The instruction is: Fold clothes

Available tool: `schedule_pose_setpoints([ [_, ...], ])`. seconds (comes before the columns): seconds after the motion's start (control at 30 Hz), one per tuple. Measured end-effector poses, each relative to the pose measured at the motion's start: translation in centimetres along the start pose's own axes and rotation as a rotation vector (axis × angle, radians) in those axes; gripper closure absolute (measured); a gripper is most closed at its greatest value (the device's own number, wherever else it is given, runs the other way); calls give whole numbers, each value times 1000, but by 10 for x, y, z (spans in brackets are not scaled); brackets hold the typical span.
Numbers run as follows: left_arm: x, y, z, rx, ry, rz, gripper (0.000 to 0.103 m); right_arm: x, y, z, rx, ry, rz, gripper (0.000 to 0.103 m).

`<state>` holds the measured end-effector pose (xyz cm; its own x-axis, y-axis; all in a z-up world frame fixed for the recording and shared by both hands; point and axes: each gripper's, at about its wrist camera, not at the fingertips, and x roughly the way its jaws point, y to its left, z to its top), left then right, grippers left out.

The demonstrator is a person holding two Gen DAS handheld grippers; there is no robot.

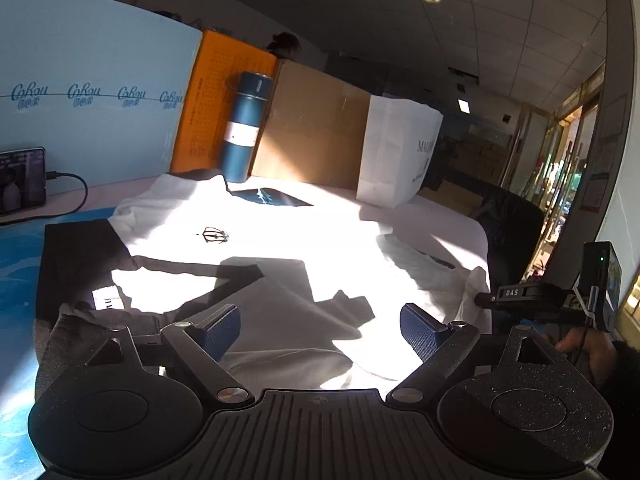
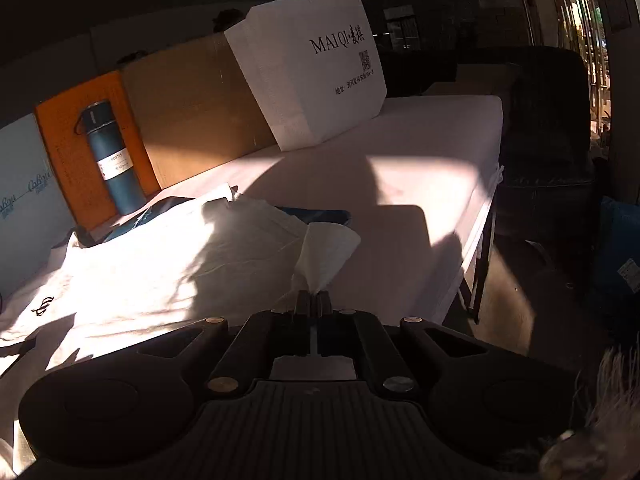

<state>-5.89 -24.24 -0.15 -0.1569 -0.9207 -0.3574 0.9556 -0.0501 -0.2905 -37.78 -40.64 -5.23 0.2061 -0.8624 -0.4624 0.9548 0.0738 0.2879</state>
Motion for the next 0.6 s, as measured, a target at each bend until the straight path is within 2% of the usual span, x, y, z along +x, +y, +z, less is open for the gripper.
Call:
schedule_pose_setpoints([
  [0.1,-11,15,3,-78,-62,54,14,-5,-27,-2,113,-32,3,92],
  [0.13,-18,22,5,-111,-97,82,14,-5,-36,-1,160,-28,19,86],
  [0.17,-26,29,7,-149,-128,115,14,-4,-43,0,208,-18,39,66],
  [0.2,-34,36,8,-190,-156,152,14,-4,-49,1,248,-19,69,54],
  [0.23,-42,42,9,-225,-171,195,14,-4,-55,2,284,-27,103,54],
  [0.27,-50,49,9,-258,-179,241,14,-5,-60,3,312,-36,140,52],
  [0.3,-55,54,8,-270,-167,286,14,-4,-62,4,329,-38,172,43],
  [0.37,-60,59,4,-266,-118,369,14,-1,-62,7,344,-31,216,32],
  [0.47,-58,58,-2,-216,-30,424,14,7,-52,13,333,-11,234,24],
  [0.53,-52,55,-3,-161,41,470,14,13,-45,16,326,2,246,24],
  [0.57,-48,55,-3,-134,80,497,14,16,-41,18,323,8,252,26],
  [0.6,-45,57,-4,-116,111,521,14,19,-38,20,319,15,257,38],
])
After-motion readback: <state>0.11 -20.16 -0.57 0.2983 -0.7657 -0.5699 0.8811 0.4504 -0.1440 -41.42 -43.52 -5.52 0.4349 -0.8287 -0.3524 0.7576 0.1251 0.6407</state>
